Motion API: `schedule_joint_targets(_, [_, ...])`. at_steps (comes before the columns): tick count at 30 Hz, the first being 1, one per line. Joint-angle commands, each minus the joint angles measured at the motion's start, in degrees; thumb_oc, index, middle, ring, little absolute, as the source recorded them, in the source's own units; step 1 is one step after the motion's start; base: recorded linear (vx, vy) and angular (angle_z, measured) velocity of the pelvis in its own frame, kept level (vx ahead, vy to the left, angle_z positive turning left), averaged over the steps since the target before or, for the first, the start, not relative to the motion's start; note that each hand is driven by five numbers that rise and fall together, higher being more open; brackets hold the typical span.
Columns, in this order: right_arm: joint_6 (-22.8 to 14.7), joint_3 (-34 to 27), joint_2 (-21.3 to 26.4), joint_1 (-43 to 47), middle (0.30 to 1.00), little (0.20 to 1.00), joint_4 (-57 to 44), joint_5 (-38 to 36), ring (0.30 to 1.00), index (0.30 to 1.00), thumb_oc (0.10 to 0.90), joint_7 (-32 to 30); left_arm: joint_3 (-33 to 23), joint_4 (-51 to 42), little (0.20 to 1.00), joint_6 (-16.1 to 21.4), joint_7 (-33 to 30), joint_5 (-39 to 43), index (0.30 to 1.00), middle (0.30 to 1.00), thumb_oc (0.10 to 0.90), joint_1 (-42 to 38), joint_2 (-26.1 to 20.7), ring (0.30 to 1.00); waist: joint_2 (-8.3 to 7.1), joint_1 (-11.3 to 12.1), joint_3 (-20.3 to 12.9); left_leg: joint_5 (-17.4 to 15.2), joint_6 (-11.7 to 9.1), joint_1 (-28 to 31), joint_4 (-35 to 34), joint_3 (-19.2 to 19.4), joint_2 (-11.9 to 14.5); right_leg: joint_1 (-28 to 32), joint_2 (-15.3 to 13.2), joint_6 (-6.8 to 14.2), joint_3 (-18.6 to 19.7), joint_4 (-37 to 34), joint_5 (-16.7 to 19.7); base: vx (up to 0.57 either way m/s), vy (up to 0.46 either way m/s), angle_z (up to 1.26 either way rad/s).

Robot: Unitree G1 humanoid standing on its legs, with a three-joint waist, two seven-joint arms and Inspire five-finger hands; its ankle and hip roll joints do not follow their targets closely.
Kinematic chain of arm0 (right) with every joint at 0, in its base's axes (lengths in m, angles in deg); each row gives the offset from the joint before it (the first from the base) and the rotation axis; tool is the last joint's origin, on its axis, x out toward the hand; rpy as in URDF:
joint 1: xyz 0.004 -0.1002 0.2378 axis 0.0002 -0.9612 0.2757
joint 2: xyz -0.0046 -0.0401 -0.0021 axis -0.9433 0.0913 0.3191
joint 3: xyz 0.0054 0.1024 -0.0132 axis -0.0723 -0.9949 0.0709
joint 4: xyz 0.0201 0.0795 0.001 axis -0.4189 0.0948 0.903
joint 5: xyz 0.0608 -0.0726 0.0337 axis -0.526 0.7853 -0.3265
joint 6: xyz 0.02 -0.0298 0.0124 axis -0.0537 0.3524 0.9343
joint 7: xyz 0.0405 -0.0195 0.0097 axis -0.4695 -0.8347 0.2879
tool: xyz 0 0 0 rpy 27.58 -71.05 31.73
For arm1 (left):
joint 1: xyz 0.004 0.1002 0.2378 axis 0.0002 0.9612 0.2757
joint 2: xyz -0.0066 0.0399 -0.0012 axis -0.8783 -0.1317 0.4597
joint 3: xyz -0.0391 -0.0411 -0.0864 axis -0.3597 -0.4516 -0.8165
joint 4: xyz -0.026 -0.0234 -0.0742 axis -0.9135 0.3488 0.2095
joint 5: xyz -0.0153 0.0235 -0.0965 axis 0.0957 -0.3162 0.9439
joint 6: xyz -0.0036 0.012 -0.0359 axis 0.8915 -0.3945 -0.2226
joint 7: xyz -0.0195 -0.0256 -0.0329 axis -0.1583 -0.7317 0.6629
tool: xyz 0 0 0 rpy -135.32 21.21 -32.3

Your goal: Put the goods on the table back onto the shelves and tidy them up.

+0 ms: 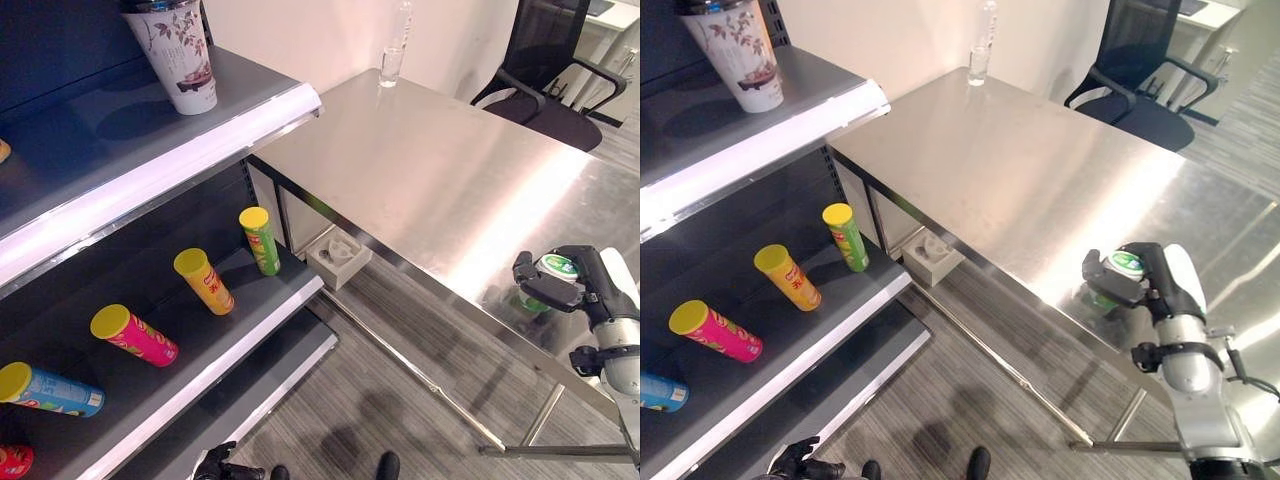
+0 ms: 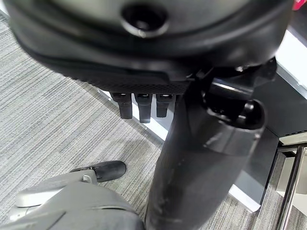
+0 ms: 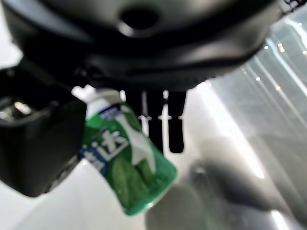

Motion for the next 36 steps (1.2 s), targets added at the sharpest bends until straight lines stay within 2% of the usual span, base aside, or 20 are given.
schedule_joint_targets(1, [-4.9, -5.0, 4.6, 6.9, 0.300, 0.300, -7.1, -0.9, 0.300, 0.300, 0.400, -4.7, 0.3, 0.5, 0.900, 1.5, -1.2, 0.1, 0.900, 0.900, 0.800, -1.9, -4.8, 0.900, -3.86, 0.4, -4.3, -0.6, -1.1, 0.4, -0.6, 5.2, 0.2, 3.5, -2.5, 5.0, 0.9, 6.4, -11.5, -0.02, -0.038, 0.01])
schedule_joint_targets(5, [-8.8, -4.3, 7.7, 15.7, 0.300, 0.300, -13.6, -8.6, 0.300, 0.300, 0.400, -3.9, 0.2, 0.9, 0.900, 1.8, -0.6, 0.9, 0.900, 0.900, 0.800, -1.8, -5.5, 0.900, -3.97, 1.6, -5.4, -0.1, -2.0, 0.8, -0.6, 4.7, 1.0, 4.2, -2.2, 4.6, 0.3, 7.2, -12.5, -0.05, -0.090, 0.09])
schedule_joint_targets(8, [-9.3, -2.0, 8.6, 19.4, 0.300, 0.300, -13.8, -10.3, 0.300, 0.300, 0.400, -3.5, 0.1, 0.9, 0.900, 1.9, -0.5, 1.1, 0.900, 0.900, 0.800, -1.8, -5.7, 0.900, -4.04, 2.1, -5.5, 0.1, -2.4, 0.9, -0.6, 4.3, 1.4, 4.5, -1.9, 4.2, 0.0, 7.8, -13.1, -0.06, -0.118, 0.21])
schedule_joint_targets(10, [-10.0, 2.7, 9.1, 25.7, 0.300, 0.300, -14.9, -13.4, 0.300, 0.300, 0.400, -2.2, 0.6, 0.8, 0.900, 2.1, -0.4, 2.0, 0.900, 0.900, 0.800, -1.6, -5.9, 0.900, -4.28, 3.6, -5.7, 1.1, -3.3, 0.6, -0.6, 3.2, 2.4, 4.9, -0.9, 3.3, -0.6, 8.3, -14.1, -0.10, -0.199, 0.07])
schedule_joint_targets(14, [-11.2, 9.5, 9.1, 35.1, 0.300, 0.300, -16.1, -18.2, 0.300, 0.300, 0.400, -0.8, 0.8, 0.7, 0.900, 2.2, -0.7, 3.3, 0.900, 0.900, 0.800, -1.4, -6.6, 0.900, -4.42, 6.5, -5.0, 3.8, -4.8, -1.3, -0.3, 0.4, 4.6, 5.6, 1.4, 1.9, -2.0, 9.2, -16.2, -0.11, -0.200, 0.30])
schedule_joint_targets(16, [-11.7, 12.7, 9.2, 40.1, 0.300, 0.300, -16.1, -20.9, 0.300, 0.300, 0.400, 0.1, 0.8, 1.2, 0.900, 2.3, -1.0, 4.0, 0.900, 0.900, 0.800, -1.5, -6.9, 0.900, -4.09, 7.9, -4.1, 6.9, -6.4, -3.6, -0.6, -2.0, 5.8, 5.9, 2.9, 1.4, -3.1, 9.5, -17.6, -0.18, -0.239, 0.41])
schedule_joint_targets(18, [-12.2, 13.7, 9.2, 42.4, 0.300, 0.300, -15.9, -23.1, 0.300, 0.300, 0.400, 0.5, 0.9, 1.5, 0.900, 2.2, -1.0, 4.3, 0.900, 0.900, 0.800, -1.5, -7.0, 0.900, -4.01, 8.3, -3.8, 8.2, -7.2, -6.7, -0.6, -3.8, 6.3, 5.8, 3.6, 0.9, -4.9, 9.4, -18.1, -0.18, -0.188, 0.73])
schedule_joint_targets(19, [-12.3, 14.1, 9.6, 44.0, 0.300, 0.300, -15.6, -24.1, 0.300, 0.300, 0.400, 0.1, 1.0, 1.4, 0.900, 2.1, -1.1, 4.4, 0.900, 0.900, 0.800, -2.0, -7.4, 0.900, -4.14, 8.5, -2.9, 8.1, -7.2, -7.7, -0.6, -2.4, 6.4, 6.0, 3.4, 0.7, -6.2, 10.1, -19.0, -0.20, -0.142, 1.39])
schedule_joint_targets(21, [-11.9, 16.4, 8.7, 46.3, 0.300, 0.300, -15.2, -25.3, 0.300, 0.300, 0.400, 0.2, 1.0, 0.9, 0.900, 1.8, -1.2, 4.9, 0.900, 0.900, 0.800, -1.8, -7.6, 0.900, -4.45, 8.2, -2.4, 7.4, -5.2, -7.5, 1.6, 3.7, 7.0, 5.5, 2.6, 0.5, -8.4, 11.6, -19.0, -0.24, -0.090, 1.16])
schedule_joint_targets(22, [-11.6, 19.0, 7.6, 48.3, 0.300, 0.300, -14.6, -25.9, 0.300, 0.300, 0.400, 0.4, 0.7, 1.5, 0.900, 1.8, -1.2, 5.0, 0.900, 0.900, 0.800, -1.4, -7.2, 0.900, -4.84, 8.5, -2.8, 4.6, -4.0, -6.7, 6.0, 6.1, 6.5, 5.0, 1.5, 0.6, -10.4, 11.6, -18.3, -0.18, -0.030, 0.57])
schedule_joint_targets(23, [-11.6, 19.0, 7.6, 48.5, 0.300, 0.300, -14.5, -25.9, 0.300, 0.300, 0.400, 0.4, 0.7, 1.5, 0.900, 1.8, -1.2, 5.0, 0.900, 0.900, 0.800, -1.4, -7.1, 0.900, -4.80, 8.4, -2.9, 4.6, -4.0, -6.9, 6.1, 6.0, 6.5, 4.8, 1.5, 0.6, -10.5, 11.6, -18.1, -0.17, -0.004, 0.30])
schedule_joint_targets(27, [-11.0, 23.3, 6.6, 52.0, 0.300, 0.300, -13.2, -27.9, 0.300, 0.300, 0.400, 2.0, -0.3, 2.9, 0.900, 1.5, -1.6, 4.9, 0.900, 0.900, 0.800, -1.4, -7.0, 0.900, -5.37, 7.9, -3.7, -1.4, -2.8, -4.0, 12.2, 8.7, 5.5, 4.6, -0.7, 0.4, -13.5, 11.4, -17.2, -0.10, 0.014, 0.27])
schedule_joint_targets(28, [-10.4, 25.0, 6.3, 53.2, 0.300, 0.300, -12.3, -28.2, 0.300, 0.300, 0.400, 2.8, -0.4, 3.9, 0.900, 1.4, -1.6, 4.6, 0.900, 0.900, 0.800, -1.2, -6.8, 0.900, -4.90, 7.4, -5.0, -3.2, -3.2, -1.1, 11.2, 9.8, 5.0, 5.2, -0.4, 0.7, -14.3, 11.0, -17.9, -0.07, 0.064, 0.70])
schedule_joint_targets(29, [-10.5, 25.1, 6.3, 53.4, 0.300, 0.300, -12.3, -28.2, 0.300, 0.300, 0.400, 2.8, -0.4, 3.9, 0.900, 1.4, -1.6, 4.6, 0.900, 0.900, 0.800, -1.2, -6.7, 0.900, -4.89, 7.3, -4.8, -2.3, -2.8, -1.5, 11.1, 10.2, 4.8, 4.9, -0.7, 0.3, -15.0, 10.8, -16.9, 0.02, 0.090, 0.78])
schedule_joint_targets(31, [-10.2, 26.2, 6.4, 54.5, 0.300, 0.300, -11.4, -28.3, 0.300, 0.300, 0.400, 2.8, -0.4, 4.0, 0.900, 1.2, -1.7, 4.4, 0.900, 0.900, 0.800, -1.1, -6.7, 0.900, -4.41, 7.0, -5.6, -2.8, -3.3, -0.4, 10.1, 10.9, 5.0, 5.5, -0.3, 0.8, -15.1, 10.6, -17.6, 0.03, 0.081, 0.66])
schedule_joint_targets(32, [-9.8, 27.7, 5.2, 55.6, 0.300, 0.300, -9.5, -28.5, 0.300, 0.300, 0.400, 2.9, -0.3, 3.6, 0.900, 1.0, -1.8, 4.2, 0.900, 0.900, 0.800, -0.5, -6.3, 0.900, -3.55, 7.1, -6.8, -2.1, -3.5, 0.9, 6.3, 12.3, 4.2, 5.6, -0.2, 1.1, -15.9, 10.2, -16.7, 0.01, 0.141, 0.40])
schedule_joint_targets(34, [-8.7, 29.7, 4.3, 57.5, 0.300, 0.300, -5.3, -27.2, 0.300, 0.300, 0.400, 2.5, 0.3, 3.0, 0.900, 0.7, -1.8, 3.7, 0.900, 0.900, 0.800, 0.0, -6.6, 0.900, -2.95, 7.7, -7.7, -1.7, -3.5, 1.7, 2.8, 11.5, 3.0, 5.5, -1.1, 1.7, -16.6, 9.9, -15.5, 0.00, 0.179, 0.25])
schedule_joint_targets(36, [-8.6, 30.6, 3.7, 58.7, 0.300, 0.300, -3.4, -26.7, 0.300, 0.300, 0.400, 2.0, 0.6, 2.9, 0.900, 0.6, -1.8, 3.8, 0.900, 0.900, 0.800, 0.1, -6.7, 0.900, -2.77, 8.0, -7.8, -1.6, -3.2, 1.8, 2.3, 11.1, 2.4, 5.4, -1.7, 1.8, -16.6, 10.1, -15.0, -0.04, 0.141, 0.20])
